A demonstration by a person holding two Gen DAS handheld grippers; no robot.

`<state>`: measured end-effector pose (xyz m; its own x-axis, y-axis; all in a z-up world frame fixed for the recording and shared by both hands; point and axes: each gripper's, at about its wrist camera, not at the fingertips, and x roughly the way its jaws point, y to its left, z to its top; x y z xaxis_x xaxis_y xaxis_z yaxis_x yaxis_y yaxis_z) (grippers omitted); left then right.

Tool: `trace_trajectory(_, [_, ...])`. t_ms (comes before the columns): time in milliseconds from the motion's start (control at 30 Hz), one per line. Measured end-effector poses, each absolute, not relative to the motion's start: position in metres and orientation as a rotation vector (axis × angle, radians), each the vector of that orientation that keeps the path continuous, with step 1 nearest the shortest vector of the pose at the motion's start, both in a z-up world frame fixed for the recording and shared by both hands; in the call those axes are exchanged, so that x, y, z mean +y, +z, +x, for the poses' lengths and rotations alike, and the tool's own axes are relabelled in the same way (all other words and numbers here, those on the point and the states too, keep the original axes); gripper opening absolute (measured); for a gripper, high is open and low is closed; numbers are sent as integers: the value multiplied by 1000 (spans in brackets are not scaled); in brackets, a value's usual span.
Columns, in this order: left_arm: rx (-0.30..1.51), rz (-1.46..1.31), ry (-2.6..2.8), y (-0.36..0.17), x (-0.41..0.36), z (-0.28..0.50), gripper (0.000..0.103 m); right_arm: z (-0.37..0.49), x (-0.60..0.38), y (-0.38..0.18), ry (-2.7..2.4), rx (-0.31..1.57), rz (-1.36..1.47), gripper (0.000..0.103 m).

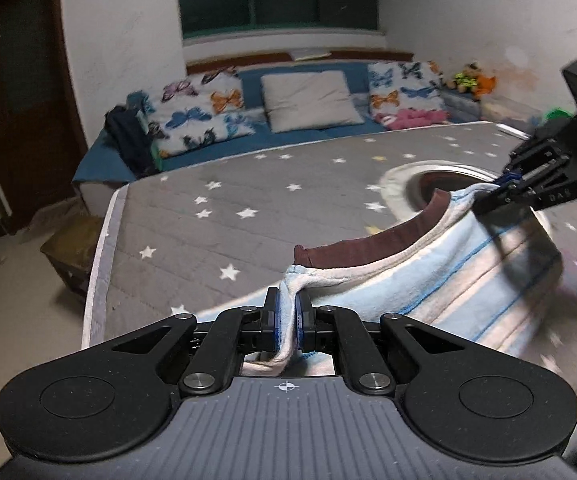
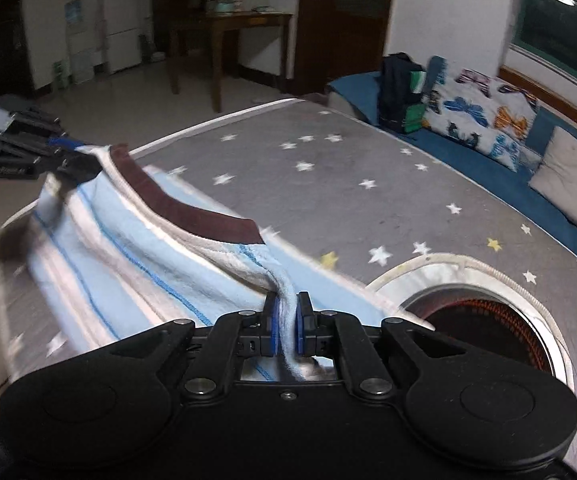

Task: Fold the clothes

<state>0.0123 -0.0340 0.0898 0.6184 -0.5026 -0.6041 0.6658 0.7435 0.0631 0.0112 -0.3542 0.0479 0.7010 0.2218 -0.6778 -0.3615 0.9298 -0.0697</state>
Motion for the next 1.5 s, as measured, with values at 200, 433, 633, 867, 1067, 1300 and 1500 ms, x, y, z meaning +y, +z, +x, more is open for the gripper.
trace_trajectory(200, [672, 256, -635, 67, -48, 61, 8, 58, -366, 17, 261, 753, -124, 10])
trace_trajectory(433, [735, 232, -580, 36, -56, 87, 10, 75, -369, -17, 224, 796, -69, 10])
trace_trajectory(633, [747, 238, -535, 25, -58, 95, 16, 73, -373, -14, 154, 754, -63, 41])
trace_trajectory(867, [692, 205, -499, 40, -51, 87, 31, 59, -375, 8, 149, 664, -62, 42])
trace_trajectory(1067, [667, 159, -484, 53, -38, 78, 35, 50, -359, 7, 241, 679, -45, 43])
trace_trajectory(1300, [669, 184, -570, 52, -43, 54, 36, 68, -346, -13, 243, 739, 11, 49])
trace_trajectory(1500, [676, 193, -650, 46, -63, 42, 36, 79, -344, -17, 198, 741, 15, 49])
